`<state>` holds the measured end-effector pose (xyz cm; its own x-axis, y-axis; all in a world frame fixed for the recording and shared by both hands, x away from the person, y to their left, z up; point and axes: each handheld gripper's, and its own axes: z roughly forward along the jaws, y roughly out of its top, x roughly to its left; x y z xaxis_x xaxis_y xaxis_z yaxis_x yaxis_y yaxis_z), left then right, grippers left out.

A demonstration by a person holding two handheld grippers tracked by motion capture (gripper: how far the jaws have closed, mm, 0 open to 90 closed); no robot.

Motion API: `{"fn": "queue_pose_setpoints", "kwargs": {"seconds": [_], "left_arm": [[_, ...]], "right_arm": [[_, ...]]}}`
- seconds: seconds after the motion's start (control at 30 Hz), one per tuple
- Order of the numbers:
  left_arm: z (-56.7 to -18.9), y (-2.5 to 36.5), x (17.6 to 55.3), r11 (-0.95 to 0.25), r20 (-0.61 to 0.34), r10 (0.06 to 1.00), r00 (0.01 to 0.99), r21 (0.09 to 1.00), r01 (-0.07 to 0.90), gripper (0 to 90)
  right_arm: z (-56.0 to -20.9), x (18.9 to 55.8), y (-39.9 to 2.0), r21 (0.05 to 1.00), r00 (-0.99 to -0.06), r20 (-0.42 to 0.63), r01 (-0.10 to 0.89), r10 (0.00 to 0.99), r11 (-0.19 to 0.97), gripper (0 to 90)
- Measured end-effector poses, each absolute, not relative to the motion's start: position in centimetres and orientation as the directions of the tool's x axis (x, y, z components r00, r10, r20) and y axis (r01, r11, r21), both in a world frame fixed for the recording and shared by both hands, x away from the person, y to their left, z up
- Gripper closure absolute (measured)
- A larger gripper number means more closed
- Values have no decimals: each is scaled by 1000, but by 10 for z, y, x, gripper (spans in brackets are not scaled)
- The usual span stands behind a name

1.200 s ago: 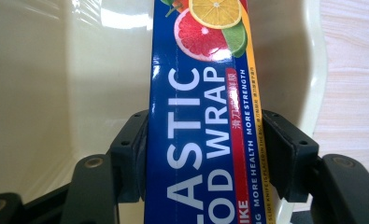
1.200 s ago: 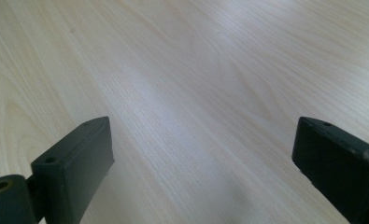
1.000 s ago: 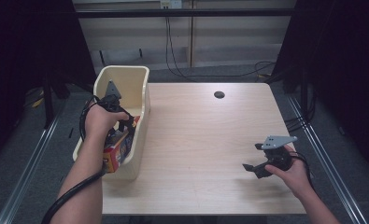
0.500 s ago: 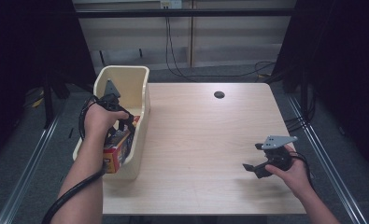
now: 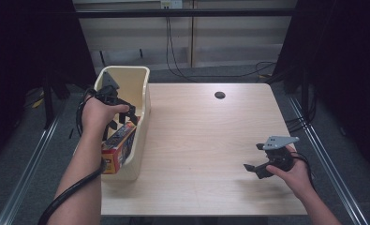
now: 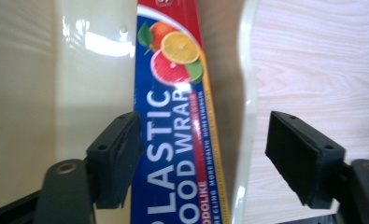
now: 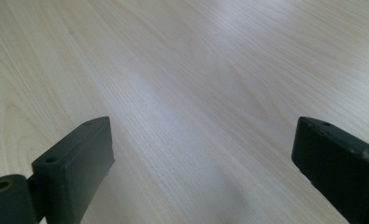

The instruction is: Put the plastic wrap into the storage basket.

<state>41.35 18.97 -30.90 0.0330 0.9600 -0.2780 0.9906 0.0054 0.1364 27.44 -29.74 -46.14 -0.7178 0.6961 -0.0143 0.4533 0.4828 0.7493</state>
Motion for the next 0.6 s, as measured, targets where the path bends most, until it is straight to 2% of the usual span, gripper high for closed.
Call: {"fn": "queue_pose_setpoints", "kwargs": {"seconds": [0.2, 0.6], "left_arm": [[-300, 184, 415, -23, -300, 951, 76, 176, 984, 196], [-286, 160, 414, -70, -347, 926, 151, 236, 969, 172]], "right_arm": [[-461, 274, -297, 750, -716, -15, 454, 698, 482, 53], [-460, 273, -300, 752, -712, -12, 456, 702, 476, 54]]}}
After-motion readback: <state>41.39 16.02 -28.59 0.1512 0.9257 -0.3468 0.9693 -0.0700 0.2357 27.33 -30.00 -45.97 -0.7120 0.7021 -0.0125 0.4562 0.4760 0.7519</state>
